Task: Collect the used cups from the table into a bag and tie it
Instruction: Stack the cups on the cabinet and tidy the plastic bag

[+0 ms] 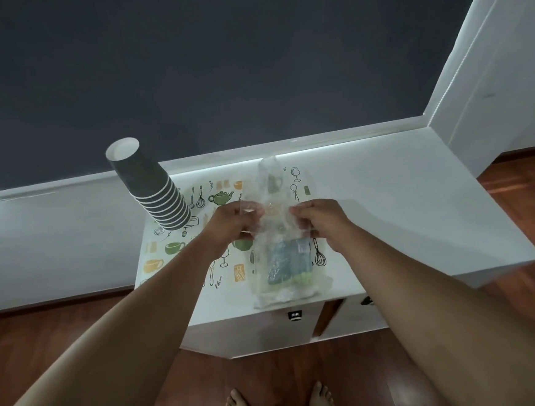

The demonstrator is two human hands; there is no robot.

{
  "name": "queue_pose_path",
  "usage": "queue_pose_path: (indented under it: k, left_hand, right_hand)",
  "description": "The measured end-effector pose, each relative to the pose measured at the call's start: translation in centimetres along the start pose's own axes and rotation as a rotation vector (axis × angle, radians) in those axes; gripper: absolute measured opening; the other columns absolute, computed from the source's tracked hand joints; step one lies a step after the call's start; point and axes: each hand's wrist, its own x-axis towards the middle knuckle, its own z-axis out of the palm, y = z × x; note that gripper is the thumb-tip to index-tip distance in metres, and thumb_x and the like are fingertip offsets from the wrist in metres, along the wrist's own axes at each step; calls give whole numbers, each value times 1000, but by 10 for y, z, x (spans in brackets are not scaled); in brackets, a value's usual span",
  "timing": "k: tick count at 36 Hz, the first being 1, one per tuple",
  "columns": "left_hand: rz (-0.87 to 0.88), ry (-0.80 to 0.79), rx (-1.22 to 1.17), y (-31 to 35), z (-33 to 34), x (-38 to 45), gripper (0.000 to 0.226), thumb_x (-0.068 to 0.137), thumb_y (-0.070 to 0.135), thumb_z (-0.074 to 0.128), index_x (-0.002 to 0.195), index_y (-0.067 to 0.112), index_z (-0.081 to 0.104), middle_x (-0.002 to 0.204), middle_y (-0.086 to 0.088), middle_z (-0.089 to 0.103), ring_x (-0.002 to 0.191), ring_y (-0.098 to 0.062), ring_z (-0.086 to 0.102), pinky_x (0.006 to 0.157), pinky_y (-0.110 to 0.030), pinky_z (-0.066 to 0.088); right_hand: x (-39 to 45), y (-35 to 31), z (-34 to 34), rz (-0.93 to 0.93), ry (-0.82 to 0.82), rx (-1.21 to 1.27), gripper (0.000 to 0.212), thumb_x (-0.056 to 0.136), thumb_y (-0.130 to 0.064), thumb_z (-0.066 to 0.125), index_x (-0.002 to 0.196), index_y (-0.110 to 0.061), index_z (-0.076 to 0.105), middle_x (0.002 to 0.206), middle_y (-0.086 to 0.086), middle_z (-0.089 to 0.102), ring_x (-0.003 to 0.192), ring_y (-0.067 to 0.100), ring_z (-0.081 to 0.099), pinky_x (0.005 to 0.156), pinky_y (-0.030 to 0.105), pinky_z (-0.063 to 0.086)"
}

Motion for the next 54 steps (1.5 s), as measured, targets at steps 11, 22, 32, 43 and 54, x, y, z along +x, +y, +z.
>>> queue_pose_path:
  k: [11, 22, 32, 43, 54]
  left_hand:
    - [12, -64, 108, 2, -8, 1, 39, 92, -8, 55, 116, 17, 72, 96, -15, 71, 56, -11, 63, 52, -22, 54]
    - [2, 14, -365, 16, 8, -2, 53, 88, -15, 38, 67, 19, 73, 61, 3, 64, 49, -9, 54, 49, -23, 47]
    - [-220, -72, -218, 18, 16, -14, 55, 88, 49, 64, 132, 17, 56, 104, -13, 60, 96, -32, 60, 103, -62, 44]
    - [-173, 273, -125, 5, 23, -11, 12, 89, -2, 64, 99, 0, 70, 88, -17, 74, 62, -25, 73, 63, -37, 64]
    - [-250, -132, -9, 5, 22, -21, 60, 79, 54, 73, 127, 24, 53, 121, -18, 65, 97, -33, 68, 80, -49, 56]
  right_hand:
    - [-4, -11, -13, 80, -277, 49, 38, 85, -26, 75, 118, -12, 61, 87, 10, 75, 62, 20, 70, 55, 28, 57]
    - [4, -13, 1, -57, 94, 28, 44, 74, 17, 29, 61, -14, 59, 52, 8, 54, 40, 17, 39, 44, 18, 25]
    - [7, -12, -2, -132, 148, 24, 46, 66, 15, 27, 52, -15, 59, 50, 7, 52, 32, 16, 43, 37, 16, 33]
    - [-13, -5, -19, 100, -252, -63, 55, 75, -68, 67, 103, -22, 70, 72, -2, 70, 68, 19, 66, 72, 36, 55]
    - [-17, -9, -7, -42, -22, 40, 30, 76, 10, 66, 91, -15, 69, 67, 7, 64, 49, 17, 56, 54, 24, 45]
